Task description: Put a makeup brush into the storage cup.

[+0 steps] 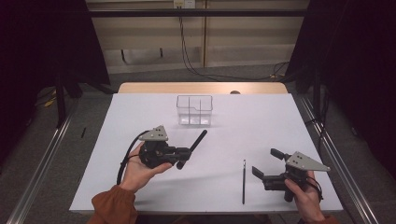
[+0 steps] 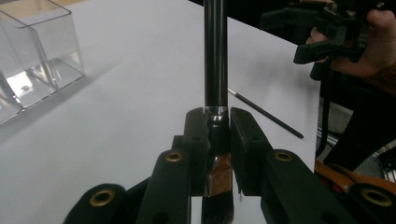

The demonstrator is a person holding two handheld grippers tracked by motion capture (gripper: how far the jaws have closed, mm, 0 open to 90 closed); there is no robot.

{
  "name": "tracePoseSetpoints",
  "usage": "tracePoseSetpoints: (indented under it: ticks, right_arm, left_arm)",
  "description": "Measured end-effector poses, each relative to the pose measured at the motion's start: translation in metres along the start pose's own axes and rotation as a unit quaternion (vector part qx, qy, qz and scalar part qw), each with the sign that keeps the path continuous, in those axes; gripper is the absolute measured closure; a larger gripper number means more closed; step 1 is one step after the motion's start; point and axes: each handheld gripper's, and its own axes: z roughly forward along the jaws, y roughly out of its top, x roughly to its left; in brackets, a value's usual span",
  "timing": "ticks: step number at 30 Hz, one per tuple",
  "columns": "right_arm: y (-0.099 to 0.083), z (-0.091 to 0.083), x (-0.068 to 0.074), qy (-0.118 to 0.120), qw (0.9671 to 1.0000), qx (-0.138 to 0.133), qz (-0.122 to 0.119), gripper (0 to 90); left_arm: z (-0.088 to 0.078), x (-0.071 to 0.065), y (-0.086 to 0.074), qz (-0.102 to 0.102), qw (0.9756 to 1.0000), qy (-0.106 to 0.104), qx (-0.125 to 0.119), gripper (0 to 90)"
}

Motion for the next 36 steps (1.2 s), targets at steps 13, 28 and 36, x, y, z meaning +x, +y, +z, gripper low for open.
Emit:
tracePoseSetpoints:
  ticks: [13, 28, 36]
  right_arm:
    - [0.022, 0.018, 0.011, 0.064, 0.9976, 0.014, -0.022, 1.5]
    - [0.042, 0.033, 0.010, 0.108, 0.9901, 0.063, -0.065, 1.5]
    - [0.051, 0.046, 0.012, 0.143, 0.9798, 0.117, -0.076, 2.1]
  left_arm:
    - [0.006, -0.006, 0.015, 0.019, 0.9989, -0.017, 0.040, 77.6]
    - [0.013, -0.007, 0.021, 0.038, 0.9952, -0.027, 0.086, 77.6]
    - [0.018, -0.009, 0.025, 0.053, 0.9920, -0.033, 0.110, 77.6]
